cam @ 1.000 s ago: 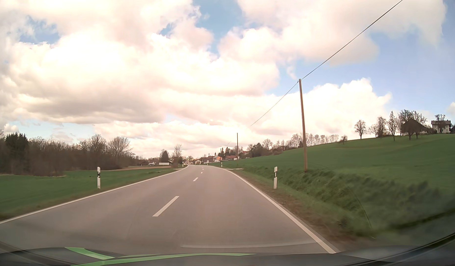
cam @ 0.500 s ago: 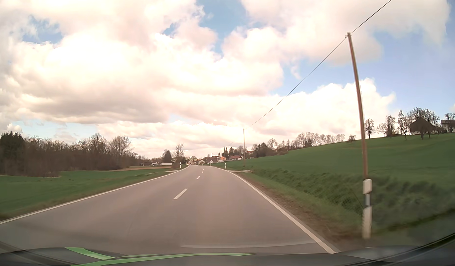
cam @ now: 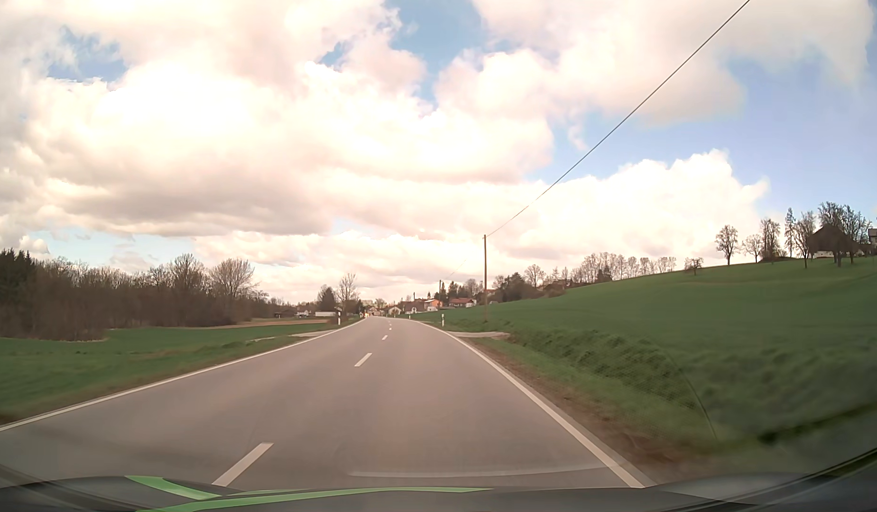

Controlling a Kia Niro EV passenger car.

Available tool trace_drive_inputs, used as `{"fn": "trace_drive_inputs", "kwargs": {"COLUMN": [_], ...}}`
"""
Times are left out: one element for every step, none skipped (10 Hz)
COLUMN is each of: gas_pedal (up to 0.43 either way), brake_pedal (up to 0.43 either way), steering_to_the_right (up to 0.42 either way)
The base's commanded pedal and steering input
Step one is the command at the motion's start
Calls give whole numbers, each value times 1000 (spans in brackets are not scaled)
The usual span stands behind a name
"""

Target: Follow the waypoints while adhering to traffic rules and regulations

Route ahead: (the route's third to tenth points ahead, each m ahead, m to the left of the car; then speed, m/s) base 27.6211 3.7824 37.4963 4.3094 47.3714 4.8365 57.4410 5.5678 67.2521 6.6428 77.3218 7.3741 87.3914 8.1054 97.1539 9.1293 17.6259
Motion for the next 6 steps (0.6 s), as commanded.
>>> {"fn": "trace_drive_inputs", "kwargs": {"gas_pedal": [197, 197, 209, 209, 209, 220], "brake_pedal": [0, 0, 0, 0, 0, 0], "steering_to_the_right": [-8, -8, -8, -8, -8, -8]}}
